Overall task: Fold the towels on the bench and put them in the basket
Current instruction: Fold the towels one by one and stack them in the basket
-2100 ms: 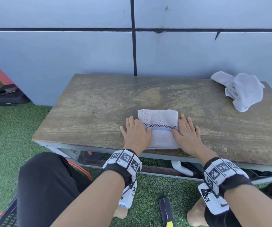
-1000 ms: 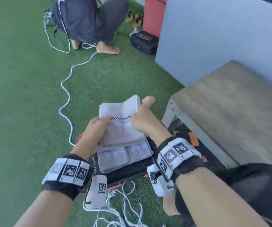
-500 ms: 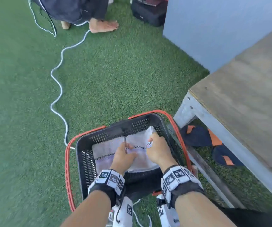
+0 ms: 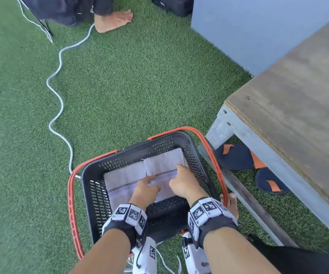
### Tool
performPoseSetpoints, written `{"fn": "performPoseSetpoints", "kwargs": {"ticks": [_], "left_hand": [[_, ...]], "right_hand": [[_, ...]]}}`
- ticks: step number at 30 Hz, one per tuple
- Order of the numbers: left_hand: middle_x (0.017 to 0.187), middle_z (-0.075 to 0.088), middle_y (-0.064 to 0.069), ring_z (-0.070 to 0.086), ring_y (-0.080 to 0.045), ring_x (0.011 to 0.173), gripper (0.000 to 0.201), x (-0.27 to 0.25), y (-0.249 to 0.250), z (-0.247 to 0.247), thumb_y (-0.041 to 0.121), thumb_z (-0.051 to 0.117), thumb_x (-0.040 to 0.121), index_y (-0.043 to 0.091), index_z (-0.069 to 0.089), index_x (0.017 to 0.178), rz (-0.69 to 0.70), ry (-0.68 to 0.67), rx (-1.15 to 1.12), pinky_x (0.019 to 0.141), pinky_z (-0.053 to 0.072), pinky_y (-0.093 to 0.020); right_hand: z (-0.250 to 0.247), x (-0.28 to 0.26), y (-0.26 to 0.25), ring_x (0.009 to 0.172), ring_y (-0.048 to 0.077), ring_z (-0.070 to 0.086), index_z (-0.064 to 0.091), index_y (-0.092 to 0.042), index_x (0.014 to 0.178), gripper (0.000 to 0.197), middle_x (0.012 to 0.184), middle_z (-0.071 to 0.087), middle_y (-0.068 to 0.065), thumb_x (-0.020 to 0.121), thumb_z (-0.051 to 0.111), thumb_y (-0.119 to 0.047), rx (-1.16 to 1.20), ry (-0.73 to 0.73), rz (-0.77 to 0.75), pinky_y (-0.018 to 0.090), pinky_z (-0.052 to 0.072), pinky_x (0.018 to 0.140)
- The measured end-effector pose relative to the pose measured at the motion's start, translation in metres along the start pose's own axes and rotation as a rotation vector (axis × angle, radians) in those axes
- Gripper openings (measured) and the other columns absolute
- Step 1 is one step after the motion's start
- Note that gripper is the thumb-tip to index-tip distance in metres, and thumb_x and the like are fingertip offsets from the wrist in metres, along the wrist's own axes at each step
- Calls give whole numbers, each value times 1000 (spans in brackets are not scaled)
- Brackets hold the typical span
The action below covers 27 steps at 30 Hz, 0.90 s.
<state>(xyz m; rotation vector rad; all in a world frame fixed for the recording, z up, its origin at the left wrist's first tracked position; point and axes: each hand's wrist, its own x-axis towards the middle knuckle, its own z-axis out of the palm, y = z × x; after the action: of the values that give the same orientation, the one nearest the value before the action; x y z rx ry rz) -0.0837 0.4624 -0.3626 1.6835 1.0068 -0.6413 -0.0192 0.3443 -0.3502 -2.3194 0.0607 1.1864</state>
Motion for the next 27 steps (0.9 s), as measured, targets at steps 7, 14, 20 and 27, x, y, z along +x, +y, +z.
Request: {"fn": "performPoseSetpoints", "kwargs": {"ticks": [7, 14, 20, 27], "left_hand": [[88, 61, 2, 54, -12, 73, 20, -19, 24, -12, 17, 52, 97, 14, 64, 113, 102, 117, -9, 78, 53, -35], [92, 71, -15, 61, -22, 77, 19, -75, 85, -28, 8, 47, 93, 4, 66, 97, 328, 174, -29, 69, 53, -35], [93, 73, -5, 64, -14, 71, 10, -157, 153, -31, 18, 55, 97, 15, 64, 93, 553, 129, -77, 72, 59, -41], [95, 75, -6, 66, -15, 71, 12, -279, 230, 5, 17, 55, 92, 15, 67, 94, 912, -2, 52, 78, 58, -45]], "right_hand": [[-24, -18, -26, 115, 26, 56, 47, -17, 138, 42, 131, 57, 8, 96, 48, -22, 83, 29, -104, 36, 46, 89], [-75, -83, -76, 77, 25, 53, 48, -23, 80, 18, 84, 56, 3, 88, 47, -39, 2, 215, -231, 36, 43, 72], [-165, -198, -95, 85, 25, 66, 60, -18, 84, 24, 89, 70, 3, 91, 52, -40, 81, 481, -410, 39, 54, 80], [-264, -319, -47, 82, 27, 71, 63, -11, 82, 33, 87, 76, 6, 87, 56, -43, 279, 758, -515, 38, 56, 81]]}}
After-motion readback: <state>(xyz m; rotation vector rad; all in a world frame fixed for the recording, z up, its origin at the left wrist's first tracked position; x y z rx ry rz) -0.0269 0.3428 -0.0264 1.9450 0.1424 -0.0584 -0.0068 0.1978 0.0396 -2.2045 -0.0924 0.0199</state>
